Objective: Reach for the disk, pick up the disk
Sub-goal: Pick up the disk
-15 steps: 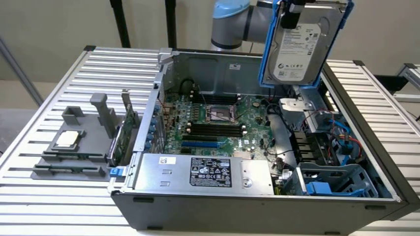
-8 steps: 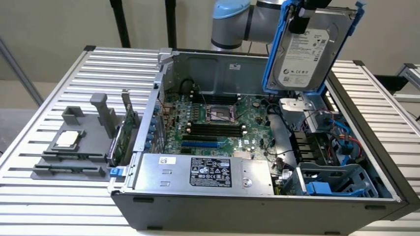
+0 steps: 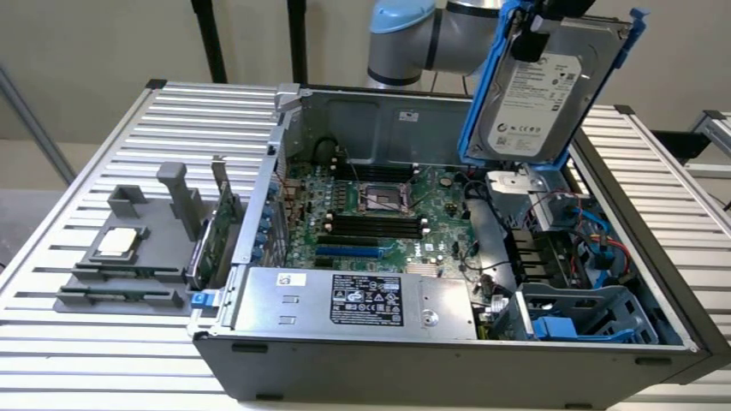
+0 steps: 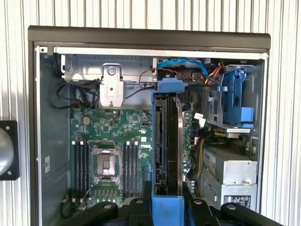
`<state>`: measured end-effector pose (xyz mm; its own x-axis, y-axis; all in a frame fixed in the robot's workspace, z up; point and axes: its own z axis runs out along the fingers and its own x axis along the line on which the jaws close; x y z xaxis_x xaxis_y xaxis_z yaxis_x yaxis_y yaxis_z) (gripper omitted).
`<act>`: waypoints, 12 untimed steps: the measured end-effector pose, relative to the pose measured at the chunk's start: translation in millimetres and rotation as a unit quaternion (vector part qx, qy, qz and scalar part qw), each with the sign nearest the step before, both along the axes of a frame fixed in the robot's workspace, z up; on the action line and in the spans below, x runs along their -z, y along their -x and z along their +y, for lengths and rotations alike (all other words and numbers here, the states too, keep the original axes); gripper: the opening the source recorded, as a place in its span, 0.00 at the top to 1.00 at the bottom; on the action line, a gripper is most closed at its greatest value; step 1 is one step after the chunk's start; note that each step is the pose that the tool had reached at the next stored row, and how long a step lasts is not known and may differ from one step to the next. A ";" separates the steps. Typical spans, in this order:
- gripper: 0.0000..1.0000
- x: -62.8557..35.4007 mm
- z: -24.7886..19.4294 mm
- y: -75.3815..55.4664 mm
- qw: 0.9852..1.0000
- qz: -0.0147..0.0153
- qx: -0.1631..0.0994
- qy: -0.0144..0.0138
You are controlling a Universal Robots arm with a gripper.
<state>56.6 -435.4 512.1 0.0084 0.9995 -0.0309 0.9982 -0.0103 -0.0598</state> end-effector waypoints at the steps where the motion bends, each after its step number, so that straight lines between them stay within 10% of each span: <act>1: 0.67 -0.9 -0.8 -1.9 1.000 0.001 0.000 -0.002; 7: 0.67 -4.6 -8.6 -10.9 1.000 0.006 0.000 -0.014; 12: 0.67 -4.6 -24.0 -15.3 1.000 0.006 0.000 -0.018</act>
